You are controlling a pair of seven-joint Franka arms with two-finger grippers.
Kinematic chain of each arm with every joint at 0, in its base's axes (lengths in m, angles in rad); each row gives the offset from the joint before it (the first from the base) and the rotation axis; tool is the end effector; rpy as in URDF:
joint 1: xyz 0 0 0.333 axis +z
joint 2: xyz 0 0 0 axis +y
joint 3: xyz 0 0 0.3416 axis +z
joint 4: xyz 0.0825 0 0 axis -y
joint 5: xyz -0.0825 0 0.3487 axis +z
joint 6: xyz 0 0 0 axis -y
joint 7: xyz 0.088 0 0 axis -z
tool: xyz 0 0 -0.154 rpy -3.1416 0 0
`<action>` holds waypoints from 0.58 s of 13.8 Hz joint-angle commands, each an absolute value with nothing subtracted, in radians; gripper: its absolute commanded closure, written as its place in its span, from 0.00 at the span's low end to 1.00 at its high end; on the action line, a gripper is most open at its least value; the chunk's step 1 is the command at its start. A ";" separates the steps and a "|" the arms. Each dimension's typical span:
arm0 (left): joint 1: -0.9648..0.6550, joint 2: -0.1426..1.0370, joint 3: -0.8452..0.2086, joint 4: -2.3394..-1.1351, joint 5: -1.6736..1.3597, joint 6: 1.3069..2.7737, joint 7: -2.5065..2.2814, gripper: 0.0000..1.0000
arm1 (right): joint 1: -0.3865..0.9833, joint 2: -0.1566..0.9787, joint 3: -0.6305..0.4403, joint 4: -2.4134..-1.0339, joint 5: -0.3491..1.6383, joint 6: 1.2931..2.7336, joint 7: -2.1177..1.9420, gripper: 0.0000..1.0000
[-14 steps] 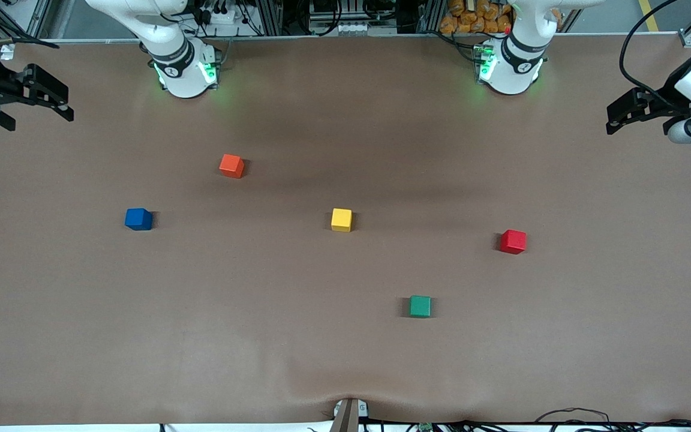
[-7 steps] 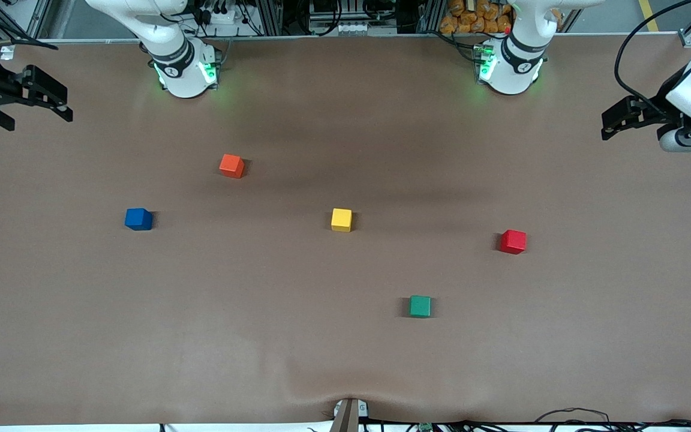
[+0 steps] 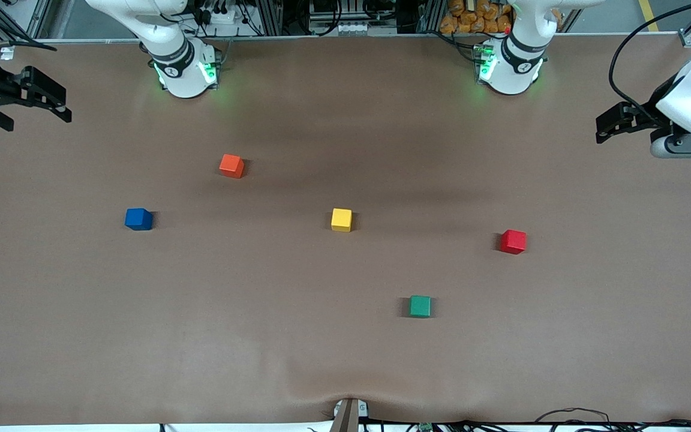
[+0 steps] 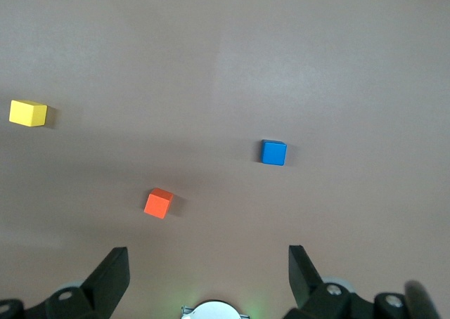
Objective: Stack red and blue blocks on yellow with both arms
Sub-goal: 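Move the left gripper toward the red cube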
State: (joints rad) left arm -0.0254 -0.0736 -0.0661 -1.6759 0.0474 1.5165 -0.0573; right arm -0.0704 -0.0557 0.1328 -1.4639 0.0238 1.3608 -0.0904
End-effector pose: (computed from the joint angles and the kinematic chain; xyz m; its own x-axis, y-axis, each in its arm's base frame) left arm 0.4814 -0.0378 0.5904 0.9961 -0.0308 -0.0826 -0.0356 -0.9977 -0.0570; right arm 0.4735 0.0359 0.6583 0.9866 0.1565 -0.0462 0.1557 -0.9876 -0.0204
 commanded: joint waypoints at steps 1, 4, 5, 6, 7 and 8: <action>-0.023 -0.081 -0.074 -1.703 0.041 1.534 -0.058 0.00 | -0.094 -0.049 0.146 -1.447 0.037 1.348 -0.083 0.00; -0.023 -0.081 -0.078 -1.716 0.041 1.536 -0.058 0.00 | -0.094 -0.049 0.146 -1.448 0.037 1.348 -0.083 0.00; -0.023 -0.081 -0.080 -1.724 0.040 1.536 -0.058 0.00 | -0.094 -0.049 0.146 -1.448 0.037 1.348 -0.083 0.00; -0.023 -0.080 -0.080 -1.730 0.040 1.536 -0.058 0.00 | -0.094 -0.049 0.146 -1.448 0.037 1.348 -0.083 0.00; -0.025 -0.077 -0.080 -1.741 0.041 1.539 -0.058 0.00 | -0.094 -0.049 0.146 -1.448 0.037 1.348 -0.083 0.00; -0.025 -0.074 -0.081 -1.759 0.040 1.555 -0.066 0.00 | -0.094 -0.049 0.146 -1.448 0.037 1.348 -0.083 0.00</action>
